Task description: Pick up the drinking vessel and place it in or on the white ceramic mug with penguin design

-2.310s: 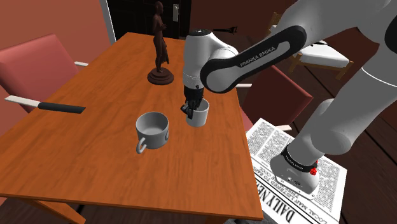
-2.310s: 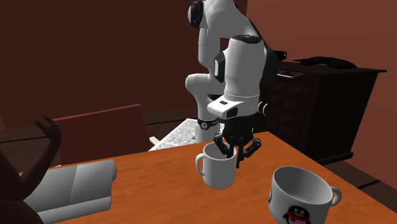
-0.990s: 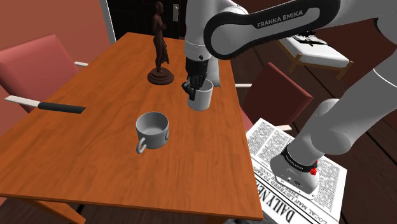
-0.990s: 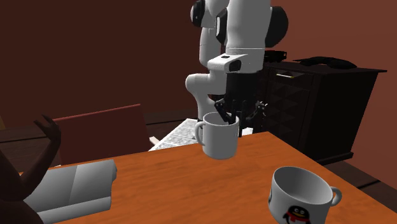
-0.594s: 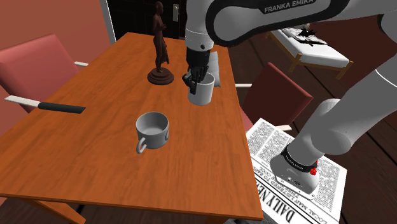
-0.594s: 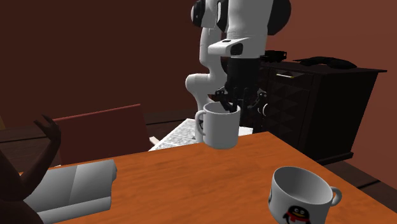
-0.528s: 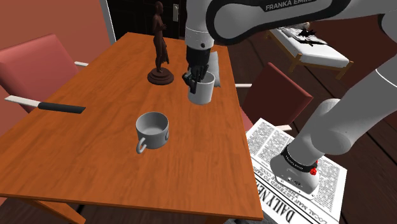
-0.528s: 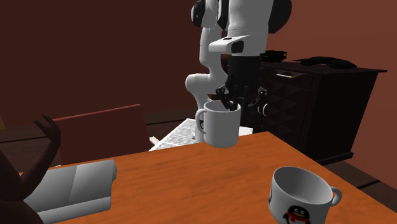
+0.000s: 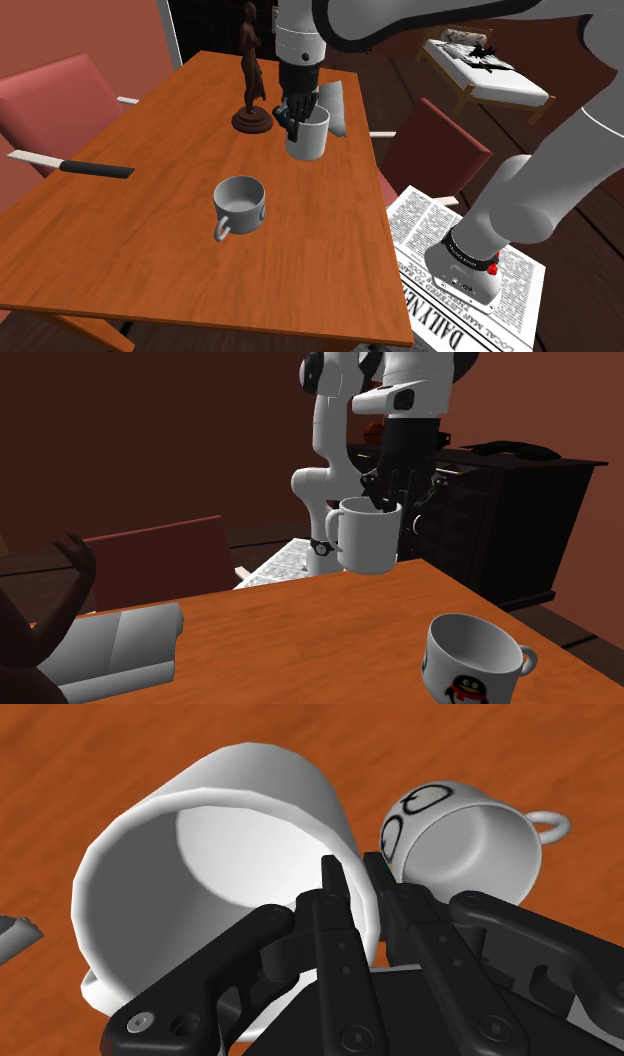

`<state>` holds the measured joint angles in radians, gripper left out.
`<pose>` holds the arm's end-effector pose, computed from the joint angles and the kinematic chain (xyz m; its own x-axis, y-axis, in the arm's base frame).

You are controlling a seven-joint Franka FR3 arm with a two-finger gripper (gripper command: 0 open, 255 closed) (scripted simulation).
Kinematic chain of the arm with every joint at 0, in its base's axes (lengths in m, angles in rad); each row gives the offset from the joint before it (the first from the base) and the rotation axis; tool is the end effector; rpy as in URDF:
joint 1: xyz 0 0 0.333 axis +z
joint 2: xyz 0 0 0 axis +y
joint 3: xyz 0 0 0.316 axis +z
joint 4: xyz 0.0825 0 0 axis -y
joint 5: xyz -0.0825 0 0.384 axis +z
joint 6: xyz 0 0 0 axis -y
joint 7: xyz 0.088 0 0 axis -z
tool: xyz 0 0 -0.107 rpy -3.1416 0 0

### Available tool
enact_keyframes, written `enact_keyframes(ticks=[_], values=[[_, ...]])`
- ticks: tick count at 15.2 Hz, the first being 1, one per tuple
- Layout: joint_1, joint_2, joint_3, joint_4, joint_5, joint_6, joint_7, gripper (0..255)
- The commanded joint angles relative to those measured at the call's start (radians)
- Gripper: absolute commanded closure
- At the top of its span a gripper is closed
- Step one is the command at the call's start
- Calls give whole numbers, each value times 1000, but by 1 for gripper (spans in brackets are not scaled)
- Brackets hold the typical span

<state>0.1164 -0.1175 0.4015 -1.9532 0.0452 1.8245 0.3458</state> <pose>0.4513 0.2699 0.5224 0.9875 0.1566 -0.0182 0.1568 -0.9876 0.0090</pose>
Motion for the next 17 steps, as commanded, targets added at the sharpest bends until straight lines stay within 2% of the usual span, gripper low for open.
enact_keyframes(ticks=[1,8,11,13,17], values=[[18,74,32,84,-26,-15,61,255],[117,321,103,387,-141,-100,244,255],[186,446,116,555,-202,-160,312,255],[249,548,118,705,-249,-217,355,255],[240,538,114,636,-244,-157,355,255]])
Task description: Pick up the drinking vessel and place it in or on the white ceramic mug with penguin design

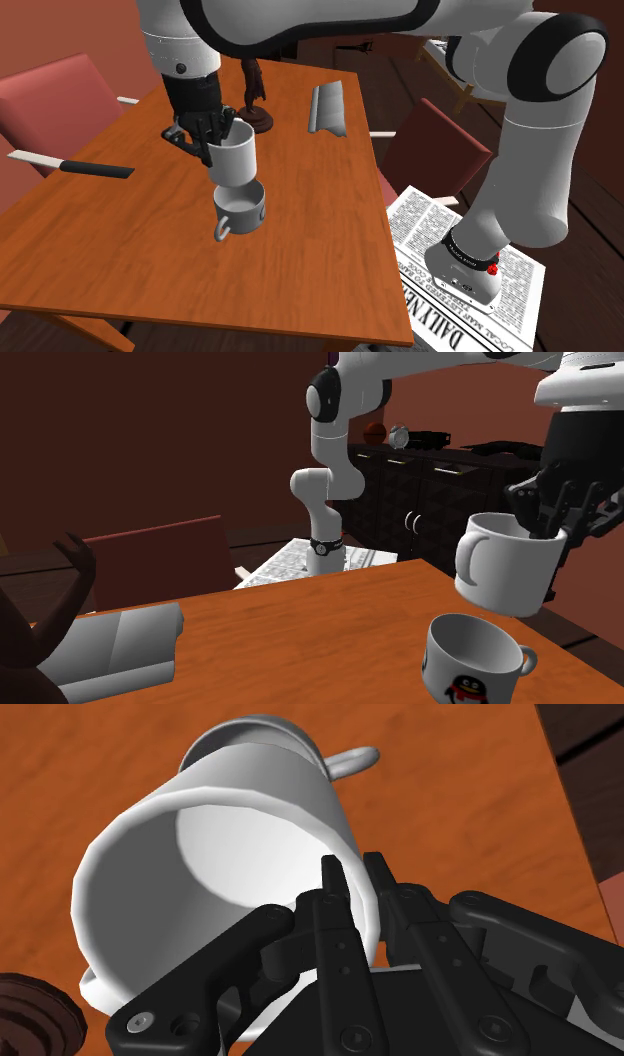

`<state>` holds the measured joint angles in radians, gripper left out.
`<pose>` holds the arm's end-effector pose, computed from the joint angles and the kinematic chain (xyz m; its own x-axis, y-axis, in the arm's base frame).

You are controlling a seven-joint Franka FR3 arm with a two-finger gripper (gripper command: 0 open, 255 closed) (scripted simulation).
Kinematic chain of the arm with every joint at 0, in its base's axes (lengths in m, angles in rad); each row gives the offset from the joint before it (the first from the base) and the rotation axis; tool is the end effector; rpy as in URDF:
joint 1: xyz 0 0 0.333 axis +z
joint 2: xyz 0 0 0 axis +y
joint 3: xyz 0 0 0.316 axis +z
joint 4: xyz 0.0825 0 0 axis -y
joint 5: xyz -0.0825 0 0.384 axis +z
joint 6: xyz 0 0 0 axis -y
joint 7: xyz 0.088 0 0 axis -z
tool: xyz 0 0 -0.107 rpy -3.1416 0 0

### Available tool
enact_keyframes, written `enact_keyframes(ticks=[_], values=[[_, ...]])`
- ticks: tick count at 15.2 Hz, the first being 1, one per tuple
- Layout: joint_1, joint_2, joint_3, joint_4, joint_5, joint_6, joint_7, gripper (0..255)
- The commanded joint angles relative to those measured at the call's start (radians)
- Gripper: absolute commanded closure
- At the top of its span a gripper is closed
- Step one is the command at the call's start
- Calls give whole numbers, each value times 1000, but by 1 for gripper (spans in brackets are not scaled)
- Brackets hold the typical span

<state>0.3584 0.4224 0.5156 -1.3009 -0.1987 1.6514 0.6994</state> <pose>0.4924 0.4555 0.5248 0.9876 0.1557 -0.0192 0.1559 -0.9877 0.0085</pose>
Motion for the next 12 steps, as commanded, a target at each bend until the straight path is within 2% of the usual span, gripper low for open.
enact_keyframes(ticks=[1,12], values=[[-4,-3,0,-32,1,30,2,255],[-20,-1,-6,-178,-5,176,11,255]])
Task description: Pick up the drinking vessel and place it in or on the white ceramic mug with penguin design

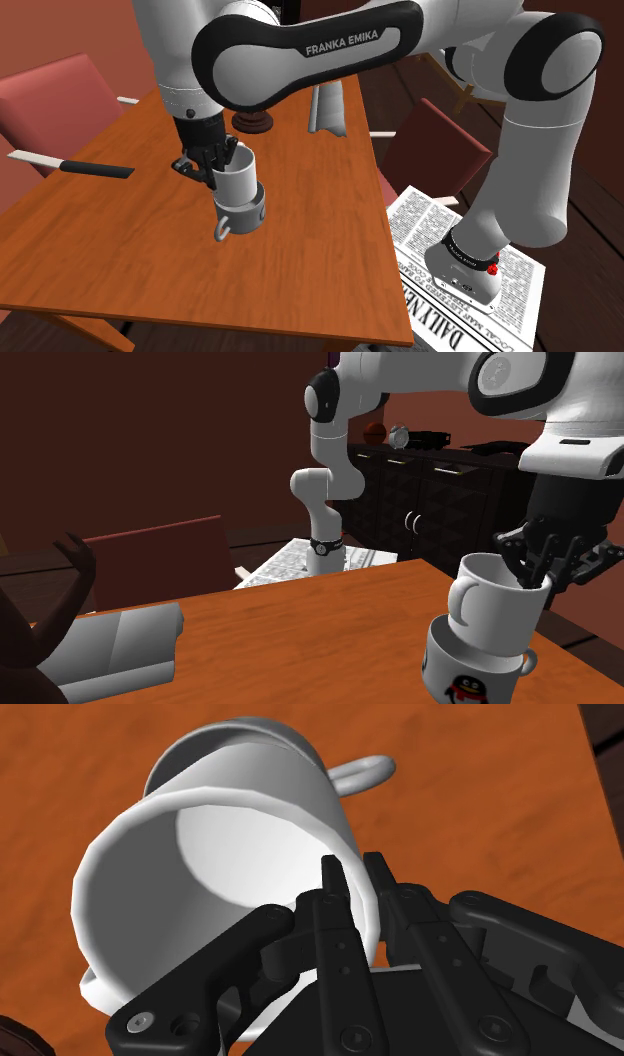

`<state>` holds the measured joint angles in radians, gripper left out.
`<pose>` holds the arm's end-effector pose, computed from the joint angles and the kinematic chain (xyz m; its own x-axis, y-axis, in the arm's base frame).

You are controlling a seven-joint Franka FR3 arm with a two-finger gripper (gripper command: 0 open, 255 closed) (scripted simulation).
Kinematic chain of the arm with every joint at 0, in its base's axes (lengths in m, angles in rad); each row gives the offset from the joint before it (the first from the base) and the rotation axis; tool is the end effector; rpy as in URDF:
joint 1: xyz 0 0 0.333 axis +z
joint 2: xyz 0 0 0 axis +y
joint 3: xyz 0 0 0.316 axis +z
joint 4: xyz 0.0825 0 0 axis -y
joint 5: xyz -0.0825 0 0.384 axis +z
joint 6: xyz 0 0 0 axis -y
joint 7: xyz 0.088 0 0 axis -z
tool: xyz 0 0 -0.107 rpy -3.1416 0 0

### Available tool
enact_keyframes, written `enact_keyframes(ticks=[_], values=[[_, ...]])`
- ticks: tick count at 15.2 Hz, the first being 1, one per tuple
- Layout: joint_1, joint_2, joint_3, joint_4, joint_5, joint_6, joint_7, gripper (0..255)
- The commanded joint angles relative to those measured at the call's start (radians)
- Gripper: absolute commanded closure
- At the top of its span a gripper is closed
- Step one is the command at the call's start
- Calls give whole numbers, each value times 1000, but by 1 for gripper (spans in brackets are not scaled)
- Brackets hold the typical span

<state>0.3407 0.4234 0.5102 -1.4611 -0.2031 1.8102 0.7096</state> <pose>0.4926 0.4567 0.4623 0.9877 0.1551 -0.0190 0.1552 -0.9878 0.0087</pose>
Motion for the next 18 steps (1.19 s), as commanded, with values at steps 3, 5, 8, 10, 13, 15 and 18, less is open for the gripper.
enact_keyframes(ticks=[3,5,8,10,13,15,18], values=[[-4,1,-2,-34,-2,36,2,255],[-4,1,-2,-34,-2,36,2,255],[-4,1,-1,-34,-2,36,2,255],[-5,0,-1,-38,-2,38,2,0],[-3,1,-1,-36,-2,37,3,0],[-4,1,-1,-34,-2,36,2,0],[5,-4,3,60,4,-62,-5,0]])
